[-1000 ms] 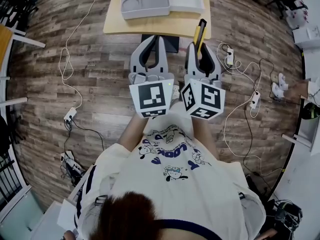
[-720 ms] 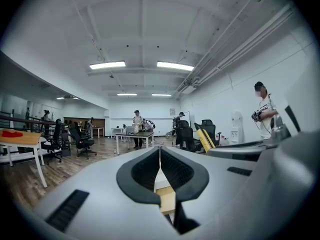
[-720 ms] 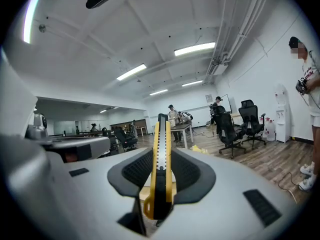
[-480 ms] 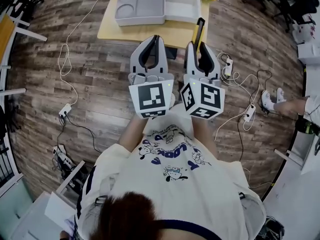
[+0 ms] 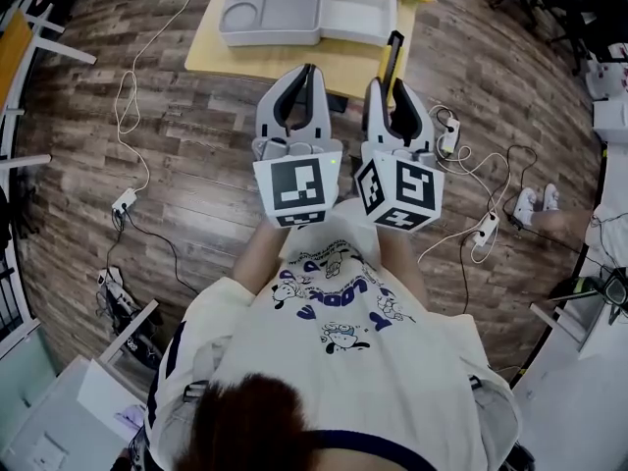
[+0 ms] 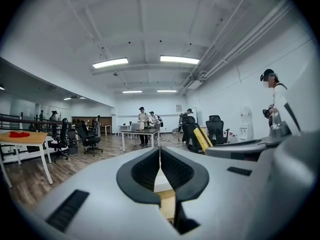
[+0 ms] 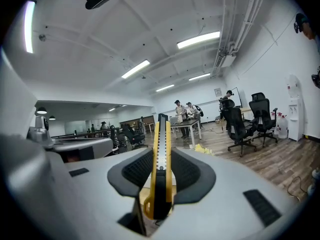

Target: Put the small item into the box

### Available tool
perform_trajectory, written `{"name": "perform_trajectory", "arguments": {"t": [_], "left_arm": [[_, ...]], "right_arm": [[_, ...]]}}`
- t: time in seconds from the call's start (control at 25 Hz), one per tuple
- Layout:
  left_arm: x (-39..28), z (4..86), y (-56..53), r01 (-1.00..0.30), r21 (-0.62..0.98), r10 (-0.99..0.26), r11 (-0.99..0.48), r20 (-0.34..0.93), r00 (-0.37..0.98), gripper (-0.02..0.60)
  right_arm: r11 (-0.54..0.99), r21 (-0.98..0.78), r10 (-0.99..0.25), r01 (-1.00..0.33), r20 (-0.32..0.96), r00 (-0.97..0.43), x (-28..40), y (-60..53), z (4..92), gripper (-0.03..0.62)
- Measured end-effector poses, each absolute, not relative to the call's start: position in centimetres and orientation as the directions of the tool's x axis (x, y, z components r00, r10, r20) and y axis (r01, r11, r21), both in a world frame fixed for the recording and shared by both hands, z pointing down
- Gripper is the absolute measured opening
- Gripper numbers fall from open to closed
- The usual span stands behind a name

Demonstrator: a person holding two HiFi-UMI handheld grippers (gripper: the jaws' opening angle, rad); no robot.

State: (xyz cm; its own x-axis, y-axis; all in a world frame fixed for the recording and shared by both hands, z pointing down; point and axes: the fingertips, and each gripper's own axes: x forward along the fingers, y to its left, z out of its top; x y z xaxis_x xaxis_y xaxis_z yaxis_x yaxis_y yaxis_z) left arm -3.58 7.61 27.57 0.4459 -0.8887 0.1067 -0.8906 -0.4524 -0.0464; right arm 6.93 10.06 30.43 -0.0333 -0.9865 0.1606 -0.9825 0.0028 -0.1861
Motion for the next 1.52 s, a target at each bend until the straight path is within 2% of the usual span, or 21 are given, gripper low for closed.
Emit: {"name": "perform_trajectory", "arguments": {"t": [0.8,1.52], "left_arm": [[-1.0,29.1,-1.5,-0.89,-0.025,-0.883,-0.456,0.14,0.448,0.018],[1.5,30.9,-12.5,-0.854,0.002,-0.837,-0.52,0.197,0.511,0.018]], "right_arm": [[0.001,-0.192,-0.978,-0.981,0.205,-0.042,9.3,1.1,32.1,0.129],[-0.052,-0.184,-0.962,-0.982,0.273,0.0,11.5,-9.6,33.7,0.129]]}}
